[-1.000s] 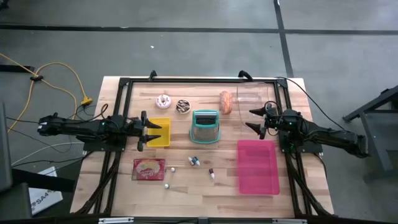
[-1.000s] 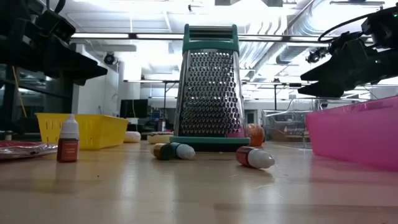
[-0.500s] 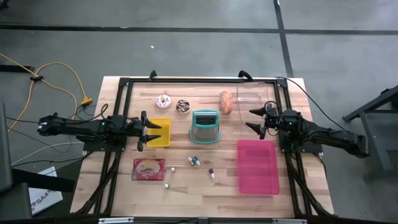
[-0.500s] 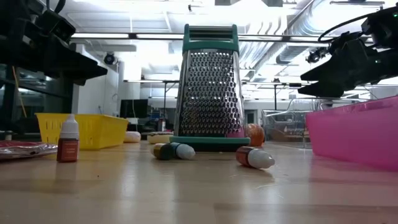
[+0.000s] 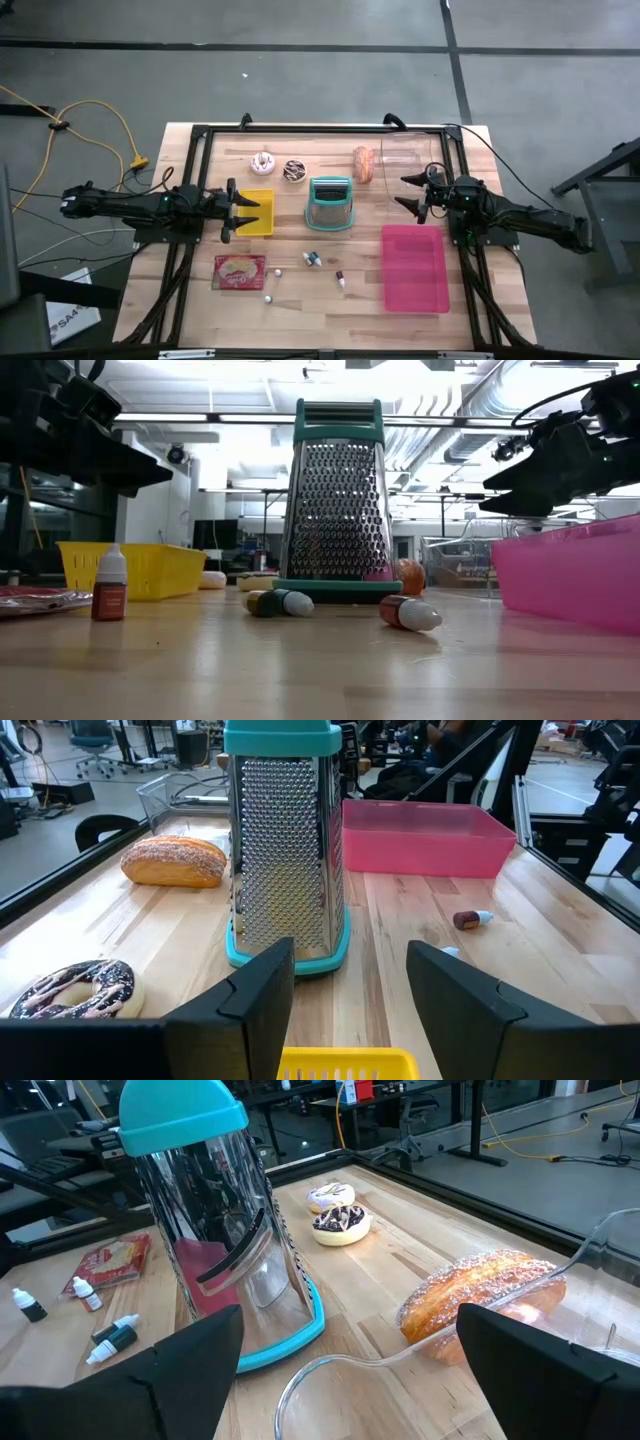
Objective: Pick & Place Food Item
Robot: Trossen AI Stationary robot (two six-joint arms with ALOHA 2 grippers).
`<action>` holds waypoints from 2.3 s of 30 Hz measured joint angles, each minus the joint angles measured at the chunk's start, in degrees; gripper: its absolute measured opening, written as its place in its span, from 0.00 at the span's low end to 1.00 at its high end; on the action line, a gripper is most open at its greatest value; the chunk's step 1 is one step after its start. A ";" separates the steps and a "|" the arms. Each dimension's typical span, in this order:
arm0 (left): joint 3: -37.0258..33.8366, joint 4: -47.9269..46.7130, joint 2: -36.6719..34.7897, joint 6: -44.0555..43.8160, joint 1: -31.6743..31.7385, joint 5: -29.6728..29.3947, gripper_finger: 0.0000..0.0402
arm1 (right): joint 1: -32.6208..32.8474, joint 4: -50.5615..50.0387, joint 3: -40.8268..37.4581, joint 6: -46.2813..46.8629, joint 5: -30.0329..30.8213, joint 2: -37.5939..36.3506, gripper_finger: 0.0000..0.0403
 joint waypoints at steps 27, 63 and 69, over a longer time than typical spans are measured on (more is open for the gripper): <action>0.01 0.02 -0.02 0.00 -0.02 0.00 0.47 | 0.00 0.00 0.00 -0.01 0.00 0.01 0.89; 16.05 -12.83 10.08 0.38 -1.01 1.86 0.47 | 0.00 0.07 0.00 0.00 0.00 0.02 0.89; 21.97 -15.43 17.85 0.44 -3.70 1.26 0.47 | 0.01 0.07 -0.01 -0.01 0.00 0.02 0.89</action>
